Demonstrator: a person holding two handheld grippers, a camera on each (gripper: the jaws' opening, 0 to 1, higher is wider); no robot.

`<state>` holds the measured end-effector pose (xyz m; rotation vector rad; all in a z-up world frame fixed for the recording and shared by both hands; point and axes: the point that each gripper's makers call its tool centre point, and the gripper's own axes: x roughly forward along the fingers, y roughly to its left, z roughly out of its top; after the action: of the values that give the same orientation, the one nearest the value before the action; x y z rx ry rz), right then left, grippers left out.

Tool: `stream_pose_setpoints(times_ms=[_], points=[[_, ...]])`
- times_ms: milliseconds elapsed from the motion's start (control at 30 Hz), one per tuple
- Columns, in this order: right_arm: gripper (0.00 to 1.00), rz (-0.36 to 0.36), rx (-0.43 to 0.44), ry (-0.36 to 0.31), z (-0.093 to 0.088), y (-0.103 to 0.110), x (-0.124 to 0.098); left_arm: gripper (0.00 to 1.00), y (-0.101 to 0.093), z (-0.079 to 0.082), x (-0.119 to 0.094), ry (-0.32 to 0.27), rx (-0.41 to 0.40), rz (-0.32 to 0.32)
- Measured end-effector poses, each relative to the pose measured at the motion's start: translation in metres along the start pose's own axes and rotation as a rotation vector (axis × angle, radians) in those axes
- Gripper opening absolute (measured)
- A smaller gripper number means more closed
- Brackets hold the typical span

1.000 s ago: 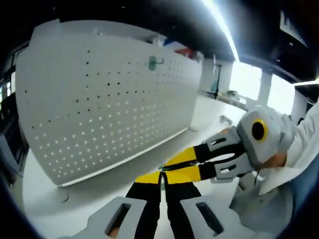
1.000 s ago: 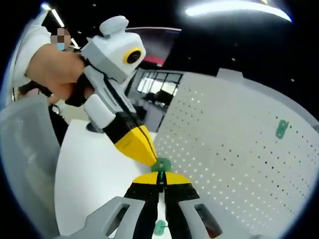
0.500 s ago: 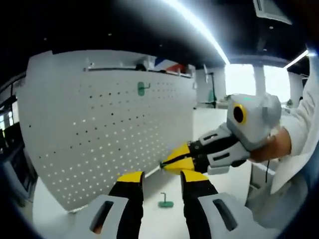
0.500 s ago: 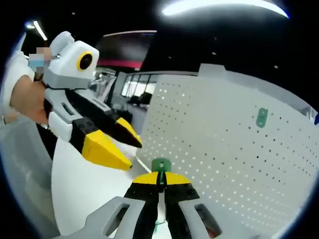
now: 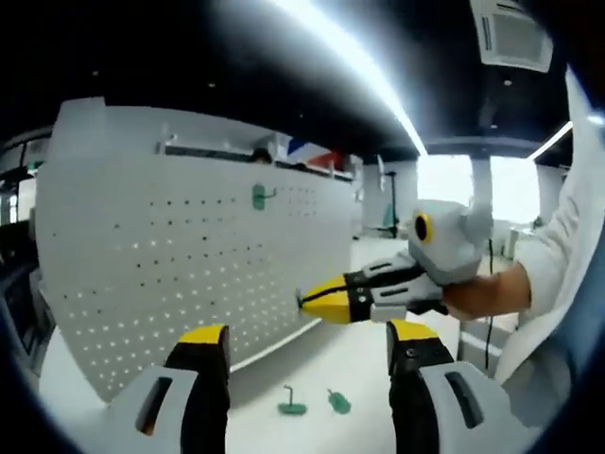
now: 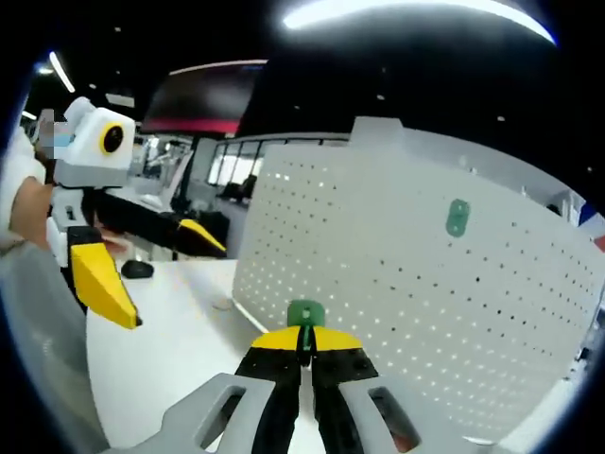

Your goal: Insert the hook assembly into the mounting plate slot until the hook locks in place.

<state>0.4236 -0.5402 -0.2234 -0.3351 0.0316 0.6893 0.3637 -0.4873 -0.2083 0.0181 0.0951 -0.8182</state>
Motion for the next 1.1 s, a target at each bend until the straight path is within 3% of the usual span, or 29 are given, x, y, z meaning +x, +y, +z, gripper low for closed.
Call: stream_pose_setpoints(times_ms=[200,333,700,1100], points=[[0.01,-0.066,0.012,0.009,0.002,-0.025,-0.005,0.85,-0.012,-0.005,-0.004,-0.013,-0.001,-0.035],[0.01,-0.141,0.022,0.007,0.006,-0.050,-0.009,0.88,-0.018,-0.005,-0.006,-0.024,-0.001,-0.056],[0.01,-0.342,0.070,-0.046,0.036,-0.127,-0.019,0.86,-0.029,-0.027,-0.008,-0.020,-0.031,-0.074],[0.01,-0.431,0.110,-0.104,0.064,-0.169,-0.008,0.85,-0.024,-0.036,-0.012,-0.007,-0.019,-0.054]])
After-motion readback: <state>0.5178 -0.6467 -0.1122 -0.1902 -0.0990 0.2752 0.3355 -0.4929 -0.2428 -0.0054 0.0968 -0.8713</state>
